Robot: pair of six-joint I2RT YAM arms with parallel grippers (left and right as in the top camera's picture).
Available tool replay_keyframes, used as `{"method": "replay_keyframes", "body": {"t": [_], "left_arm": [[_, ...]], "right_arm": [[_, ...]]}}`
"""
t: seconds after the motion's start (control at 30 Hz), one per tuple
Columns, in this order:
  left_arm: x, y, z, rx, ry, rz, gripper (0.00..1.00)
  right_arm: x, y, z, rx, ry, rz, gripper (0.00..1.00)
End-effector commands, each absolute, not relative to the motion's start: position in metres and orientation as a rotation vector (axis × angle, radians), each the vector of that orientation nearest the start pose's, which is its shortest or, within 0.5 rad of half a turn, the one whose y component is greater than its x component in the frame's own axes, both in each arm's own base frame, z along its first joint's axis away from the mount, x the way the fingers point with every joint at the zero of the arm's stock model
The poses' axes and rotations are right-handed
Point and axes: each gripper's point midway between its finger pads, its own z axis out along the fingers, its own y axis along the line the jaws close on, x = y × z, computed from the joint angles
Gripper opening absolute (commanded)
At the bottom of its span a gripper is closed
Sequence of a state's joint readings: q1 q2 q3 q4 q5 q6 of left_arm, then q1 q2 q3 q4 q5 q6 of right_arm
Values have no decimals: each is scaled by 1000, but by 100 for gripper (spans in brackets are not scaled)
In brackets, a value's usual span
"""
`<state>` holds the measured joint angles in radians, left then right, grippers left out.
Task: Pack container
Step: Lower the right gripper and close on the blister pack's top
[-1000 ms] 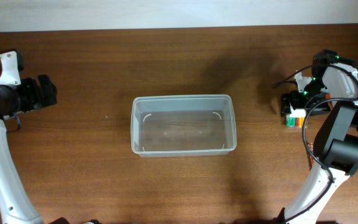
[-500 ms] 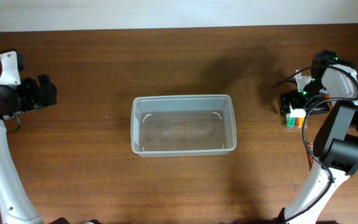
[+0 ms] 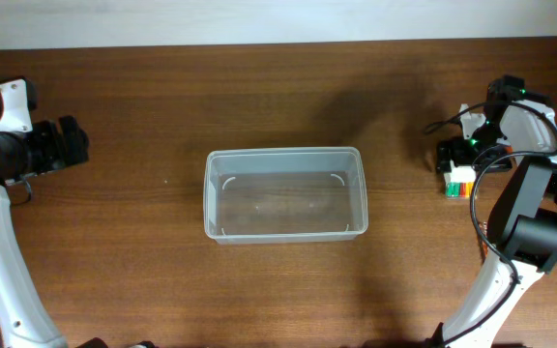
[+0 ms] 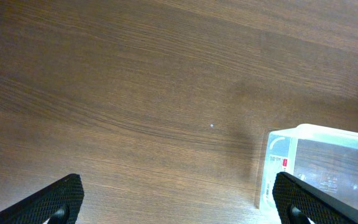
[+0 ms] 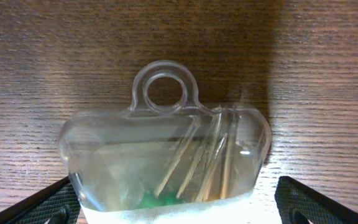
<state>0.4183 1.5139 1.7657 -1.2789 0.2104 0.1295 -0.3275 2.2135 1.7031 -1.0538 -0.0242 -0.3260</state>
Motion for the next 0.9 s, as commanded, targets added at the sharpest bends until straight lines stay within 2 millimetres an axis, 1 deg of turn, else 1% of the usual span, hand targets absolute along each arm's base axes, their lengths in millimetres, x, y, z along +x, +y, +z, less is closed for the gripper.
{"method": "replay_keyframes", "body": {"t": [0.0, 0.27, 0.63, 0.87], "left_arm": [[339, 111, 296, -300, 2525, -75, 99], [339, 111, 296, -300, 2524, -74, 99], [339, 111, 296, -300, 2524, -74, 99], [339, 111, 296, -300, 2525, -75, 99]], "right_arm": [[398, -127, 1, -12, 3150, 74, 99], [399, -127, 1, -17, 3146, 72, 99], [393, -125, -14, -15, 3184, 94, 99], [393, -125, -15, -15, 3185, 94, 99]]}}
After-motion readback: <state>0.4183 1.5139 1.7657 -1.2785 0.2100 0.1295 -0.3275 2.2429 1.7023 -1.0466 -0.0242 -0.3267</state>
